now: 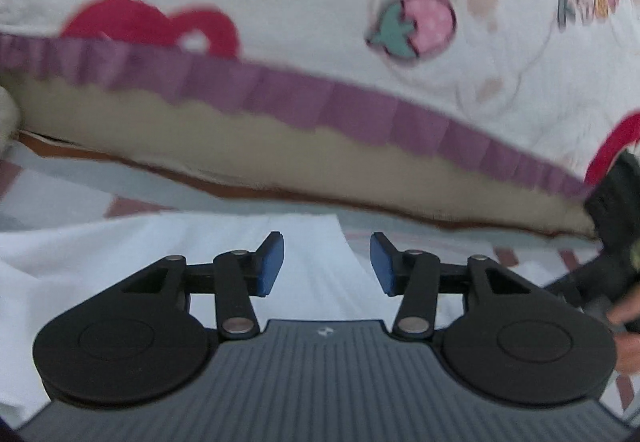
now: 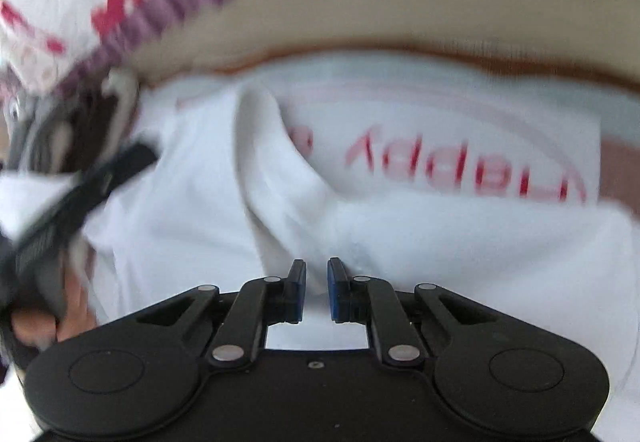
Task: Fold clothes
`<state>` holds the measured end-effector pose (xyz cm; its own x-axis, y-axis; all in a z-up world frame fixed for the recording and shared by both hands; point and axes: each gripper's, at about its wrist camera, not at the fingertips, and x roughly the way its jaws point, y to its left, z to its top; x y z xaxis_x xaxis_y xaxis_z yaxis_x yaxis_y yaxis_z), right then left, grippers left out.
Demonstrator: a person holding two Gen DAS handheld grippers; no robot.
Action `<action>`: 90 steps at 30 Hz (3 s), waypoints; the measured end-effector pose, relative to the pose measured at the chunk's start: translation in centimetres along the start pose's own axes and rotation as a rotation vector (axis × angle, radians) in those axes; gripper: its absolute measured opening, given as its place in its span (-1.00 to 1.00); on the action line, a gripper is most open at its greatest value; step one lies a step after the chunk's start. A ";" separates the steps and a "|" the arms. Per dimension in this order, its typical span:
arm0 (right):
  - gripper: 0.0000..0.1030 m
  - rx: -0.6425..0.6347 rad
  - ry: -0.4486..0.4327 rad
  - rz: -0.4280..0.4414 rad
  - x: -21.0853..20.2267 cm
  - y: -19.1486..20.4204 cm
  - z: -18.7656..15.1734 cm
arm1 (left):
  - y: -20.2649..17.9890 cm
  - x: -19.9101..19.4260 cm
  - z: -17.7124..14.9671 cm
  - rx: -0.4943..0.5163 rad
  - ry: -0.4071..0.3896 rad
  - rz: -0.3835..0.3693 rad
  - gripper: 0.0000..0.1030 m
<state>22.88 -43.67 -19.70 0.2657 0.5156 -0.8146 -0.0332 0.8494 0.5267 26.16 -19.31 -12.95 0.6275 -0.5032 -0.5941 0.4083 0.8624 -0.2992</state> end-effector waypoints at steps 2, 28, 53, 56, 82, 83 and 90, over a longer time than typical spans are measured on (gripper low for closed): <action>-0.69 -0.034 -0.008 0.013 -0.3 1.0 -1.8 | -0.4 1.0 -0.6 0.018 0.019 0.026 -0.08; 0.06 -0.328 -0.204 -0.634 1.2 7.8 -4.5 | 1.0 -1.2 -5.1 0.054 0.135 0.193 -0.03; -0.84 0.145 -0.679 -0.415 -3.9 0.4 4.1 | 2.4 5.6 3.7 0.032 0.013 0.237 -0.78; -0.48 0.193 -0.576 -0.379 -2.3 -1.2 5.3 | 3.1 7.1 3.5 -0.006 0.079 0.306 -0.32; 0.15 0.400 -0.569 -0.618 -12.7 -14.9 -3.4 | -2.6 3.7 5.1 0.050 -0.086 0.113 -0.02; 0.15 0.460 -0.572 -0.659 -13.3 -15.9 -4.3 | -3.5 3.7 4.9 0.074 -0.109 0.117 0.00; 0.15 0.440 -0.621 -0.639 -15.0 -18.2 -7.9 | 0.6 6.4 5.7 -0.179 -0.025 0.281 0.02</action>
<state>11.93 -65.93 -18.99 0.5705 -0.2820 -0.7714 0.6193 0.7646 0.1785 34.15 -22.36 -12.69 0.7157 -0.2439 -0.6544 0.0959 0.9625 -0.2538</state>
